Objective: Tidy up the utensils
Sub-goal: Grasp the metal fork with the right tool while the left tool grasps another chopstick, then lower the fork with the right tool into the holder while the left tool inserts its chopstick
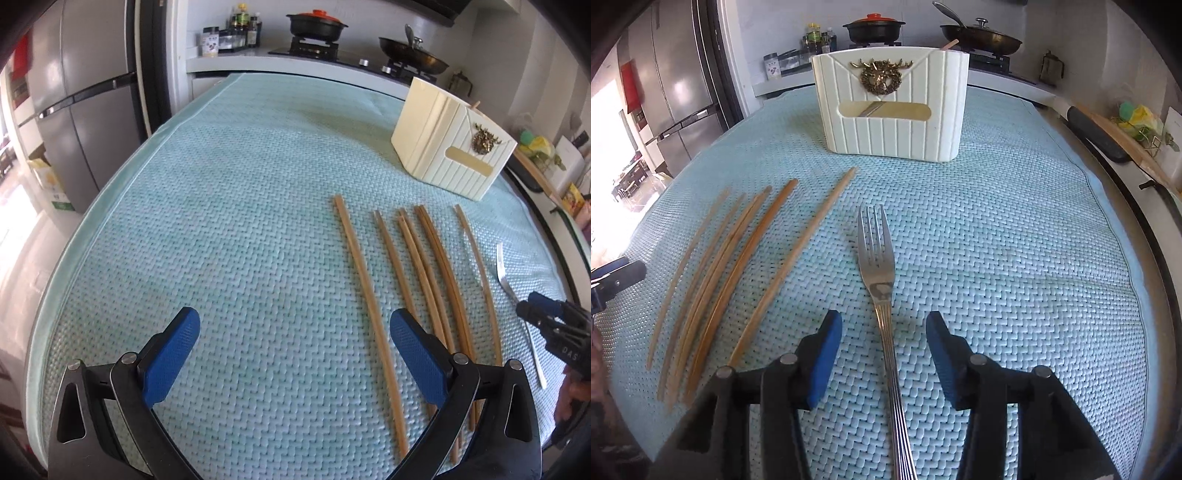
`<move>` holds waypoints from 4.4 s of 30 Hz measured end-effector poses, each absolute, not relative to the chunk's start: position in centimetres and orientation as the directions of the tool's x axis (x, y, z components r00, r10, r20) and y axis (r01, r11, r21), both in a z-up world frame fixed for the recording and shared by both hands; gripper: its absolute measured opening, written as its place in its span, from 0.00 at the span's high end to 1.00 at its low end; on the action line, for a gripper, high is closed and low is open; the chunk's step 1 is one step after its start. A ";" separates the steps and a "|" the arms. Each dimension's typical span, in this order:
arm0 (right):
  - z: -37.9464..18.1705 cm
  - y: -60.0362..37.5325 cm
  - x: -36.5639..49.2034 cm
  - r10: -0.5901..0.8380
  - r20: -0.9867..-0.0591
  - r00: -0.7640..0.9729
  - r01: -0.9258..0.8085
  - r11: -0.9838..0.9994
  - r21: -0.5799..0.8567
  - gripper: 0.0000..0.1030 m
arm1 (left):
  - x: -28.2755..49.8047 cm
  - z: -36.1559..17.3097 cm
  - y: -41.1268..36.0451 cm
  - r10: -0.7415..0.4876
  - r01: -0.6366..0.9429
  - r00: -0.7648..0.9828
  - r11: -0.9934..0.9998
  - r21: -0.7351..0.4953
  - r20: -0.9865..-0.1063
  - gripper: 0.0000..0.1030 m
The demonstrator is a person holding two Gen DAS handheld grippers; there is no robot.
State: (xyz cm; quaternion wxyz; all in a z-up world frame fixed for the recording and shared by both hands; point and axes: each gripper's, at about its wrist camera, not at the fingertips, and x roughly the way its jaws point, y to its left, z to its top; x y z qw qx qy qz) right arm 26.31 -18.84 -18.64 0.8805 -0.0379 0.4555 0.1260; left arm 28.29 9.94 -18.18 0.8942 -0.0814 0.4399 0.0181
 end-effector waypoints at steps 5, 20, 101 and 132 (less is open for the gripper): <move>-18.0 -19.3 26.3 0.202 -0.799 0.566 -0.264 0.963 0.057 0.53 | 30.8 -18.6 9.5 -0.028 -0.093 0.595 0.990 -0.104 -0.803 0.01; -19.0 -19.0 29.0 0.216 -0.809 0.547 -0.328 0.944 0.030 0.52 | 35.0 -20.4 7.3 0.014 -0.042 0.527 0.999 -0.010 -0.850 0.11; 6.5 -22.7 28.7 0.415 -0.381 0.826 -0.423 0.904 0.068 0.77 | 34.4 5.6 5.2 -0.379 0.278 0.840 0.915 -0.293 -0.388 0.96; -3.0 -23.6 50.3 0.347 -0.594 0.726 -0.260 0.938 0.230 0.77 | 53.8 -4.5 -1.3 -0.333 0.247 0.666 0.943 -0.224 -0.667 0.96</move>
